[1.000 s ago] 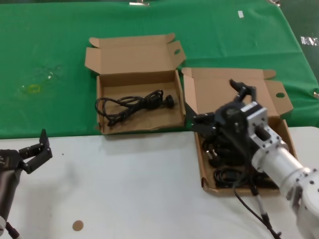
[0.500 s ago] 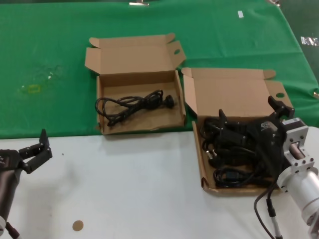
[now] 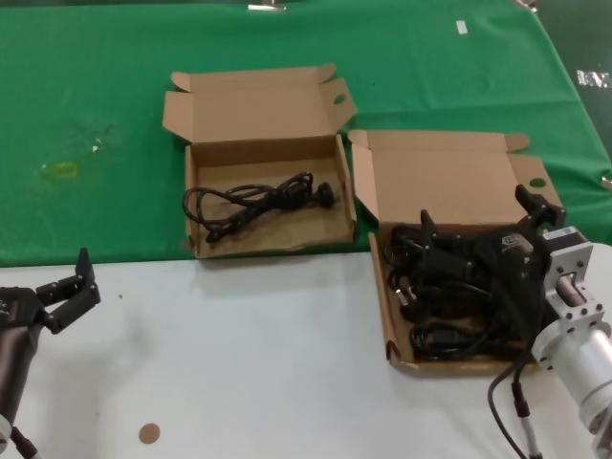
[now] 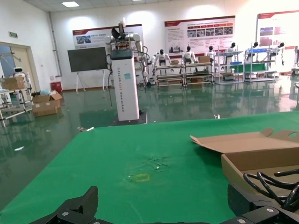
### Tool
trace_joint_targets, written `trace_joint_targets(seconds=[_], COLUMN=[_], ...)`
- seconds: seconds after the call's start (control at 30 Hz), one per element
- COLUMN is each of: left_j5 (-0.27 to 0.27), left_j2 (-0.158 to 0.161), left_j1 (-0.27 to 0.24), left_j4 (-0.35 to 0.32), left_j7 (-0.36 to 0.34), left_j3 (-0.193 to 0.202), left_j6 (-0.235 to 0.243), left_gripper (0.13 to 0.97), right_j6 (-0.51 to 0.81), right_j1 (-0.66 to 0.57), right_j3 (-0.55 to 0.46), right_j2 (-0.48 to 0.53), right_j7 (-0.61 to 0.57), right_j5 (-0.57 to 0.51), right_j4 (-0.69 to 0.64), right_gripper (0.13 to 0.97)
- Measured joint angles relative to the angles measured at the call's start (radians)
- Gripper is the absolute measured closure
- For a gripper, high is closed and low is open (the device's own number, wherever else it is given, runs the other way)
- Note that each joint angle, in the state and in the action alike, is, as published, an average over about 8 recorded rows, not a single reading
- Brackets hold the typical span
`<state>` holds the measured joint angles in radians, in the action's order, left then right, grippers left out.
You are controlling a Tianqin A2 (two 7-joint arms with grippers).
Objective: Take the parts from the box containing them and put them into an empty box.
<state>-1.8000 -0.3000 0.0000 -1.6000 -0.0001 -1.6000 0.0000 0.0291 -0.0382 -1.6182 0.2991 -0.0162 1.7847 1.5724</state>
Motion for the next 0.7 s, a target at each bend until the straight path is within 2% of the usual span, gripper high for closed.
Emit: trace_joint_targets(seconds=[0.7], left_j5=[0.000], left_j2=[0.000], left_j1=[0.000], left_j4=[0.000], left_j7=[0.000], left_j3=[0.000], left_j6=[0.000], left_gripper=[0.132], right_j6=[0.000], right_j1=[0.000], right_j3=[0.000], right_j2=[0.000], right_j7=[0.000], right_j5=[0.000], right_j4=[0.000], right_gripper=[0.129])
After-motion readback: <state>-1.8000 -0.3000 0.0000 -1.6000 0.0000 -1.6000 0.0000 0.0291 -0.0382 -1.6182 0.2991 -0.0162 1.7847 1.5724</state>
